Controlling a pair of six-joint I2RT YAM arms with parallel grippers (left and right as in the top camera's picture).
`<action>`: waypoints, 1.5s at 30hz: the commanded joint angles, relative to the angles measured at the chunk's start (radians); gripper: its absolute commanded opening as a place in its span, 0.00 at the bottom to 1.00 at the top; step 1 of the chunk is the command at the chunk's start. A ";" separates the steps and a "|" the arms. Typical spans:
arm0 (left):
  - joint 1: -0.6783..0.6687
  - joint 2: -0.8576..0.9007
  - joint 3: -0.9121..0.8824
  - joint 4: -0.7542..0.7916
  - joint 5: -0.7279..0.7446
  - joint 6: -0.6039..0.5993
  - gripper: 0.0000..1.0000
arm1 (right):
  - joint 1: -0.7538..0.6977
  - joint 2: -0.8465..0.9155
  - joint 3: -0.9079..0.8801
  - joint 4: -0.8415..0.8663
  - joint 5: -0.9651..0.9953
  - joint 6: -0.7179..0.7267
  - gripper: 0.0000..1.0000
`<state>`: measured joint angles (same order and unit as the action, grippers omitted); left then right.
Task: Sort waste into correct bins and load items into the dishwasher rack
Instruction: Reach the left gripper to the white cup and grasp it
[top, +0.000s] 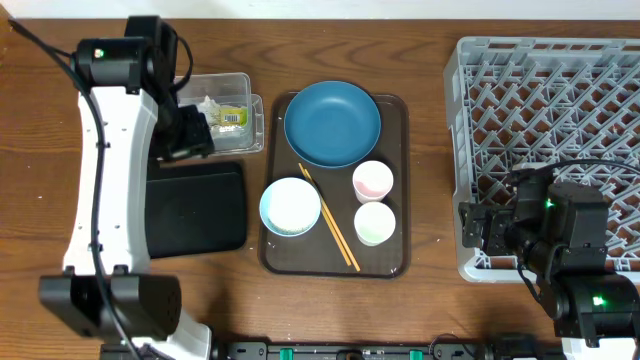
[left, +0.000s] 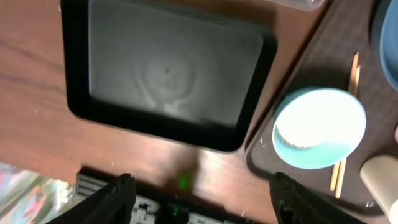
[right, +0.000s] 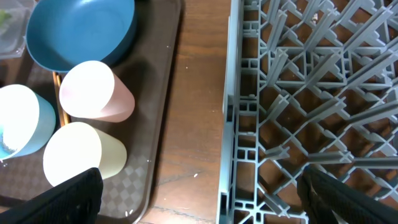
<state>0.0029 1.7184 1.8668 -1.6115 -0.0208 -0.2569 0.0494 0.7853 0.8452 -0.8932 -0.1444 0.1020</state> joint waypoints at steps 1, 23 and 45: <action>-0.031 -0.134 -0.089 -0.057 0.021 0.010 0.72 | 0.004 -0.002 0.018 -0.008 0.030 -0.010 0.99; -0.550 -0.301 -0.632 0.763 0.220 0.039 0.82 | -0.129 -0.002 0.018 -0.129 0.349 0.181 0.99; -0.750 0.107 -0.632 0.833 0.224 -0.139 0.31 | -0.129 -0.002 0.018 -0.140 0.350 0.182 0.99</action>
<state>-0.7467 1.8202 1.2362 -0.7773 0.2043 -0.3504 -0.0700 0.7853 0.8482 -1.0317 0.1955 0.2710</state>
